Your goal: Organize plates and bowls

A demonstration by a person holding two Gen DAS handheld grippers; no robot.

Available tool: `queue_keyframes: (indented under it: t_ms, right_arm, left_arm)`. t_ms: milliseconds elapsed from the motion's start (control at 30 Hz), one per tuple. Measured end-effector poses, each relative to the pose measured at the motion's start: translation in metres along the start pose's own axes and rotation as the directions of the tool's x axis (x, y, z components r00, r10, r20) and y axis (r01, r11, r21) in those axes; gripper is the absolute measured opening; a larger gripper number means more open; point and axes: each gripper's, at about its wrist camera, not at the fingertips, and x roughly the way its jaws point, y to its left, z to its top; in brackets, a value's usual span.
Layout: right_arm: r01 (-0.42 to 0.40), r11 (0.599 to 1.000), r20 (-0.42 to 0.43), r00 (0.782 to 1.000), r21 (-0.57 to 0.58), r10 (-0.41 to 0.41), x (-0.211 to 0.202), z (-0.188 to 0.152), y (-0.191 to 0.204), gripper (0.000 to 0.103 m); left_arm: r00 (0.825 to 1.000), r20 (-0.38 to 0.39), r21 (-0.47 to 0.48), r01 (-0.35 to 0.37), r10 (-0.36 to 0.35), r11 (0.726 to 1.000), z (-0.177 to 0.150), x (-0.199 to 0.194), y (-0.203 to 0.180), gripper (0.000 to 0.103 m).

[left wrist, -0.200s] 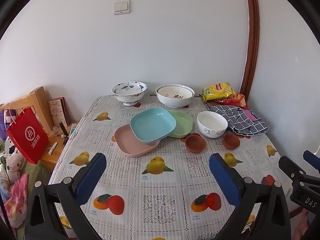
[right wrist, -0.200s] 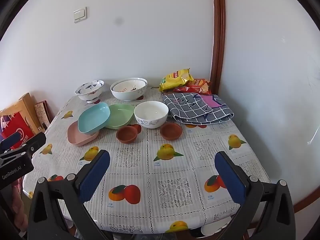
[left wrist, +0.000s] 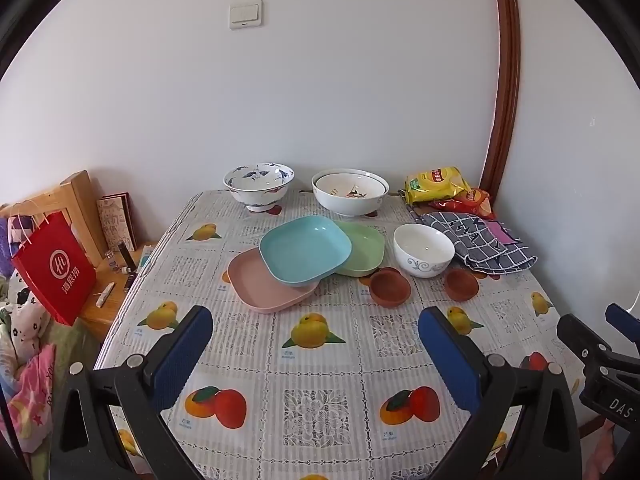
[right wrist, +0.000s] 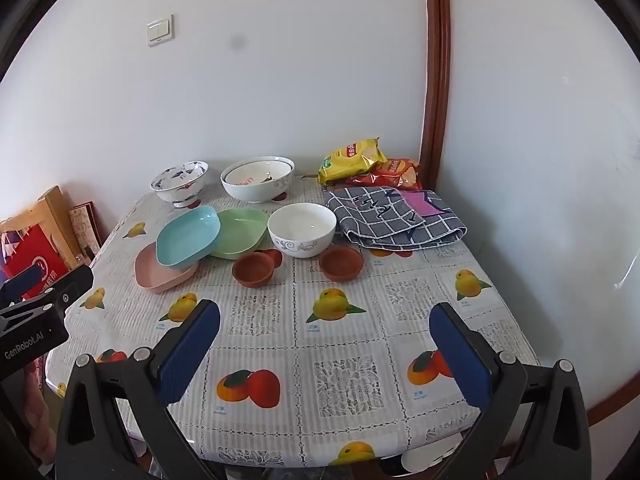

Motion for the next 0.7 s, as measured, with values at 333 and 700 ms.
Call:
queue_keyframes:
  t_ms: [333, 700]
  right_arm:
    - [0.006, 1.000, -0.001, 1.000, -0.004, -0.006, -0.0002, 0.0006, -0.0025, 0.103]
    - [0.007, 1.000, 0.005, 1.000, -0.003, -0.007, -0.0015, 0.0000, -0.0018, 0.103]
  left_arm:
    - [1.000, 0.007, -0.001, -0.010, 0.010, 1.000, 0.0003, -0.0015, 0.0002, 0.103]
    - [1.000, 0.011, -0.001, -0.009, 0.009, 1.000, -0.0004, -0.0032, -0.0002, 0.103]
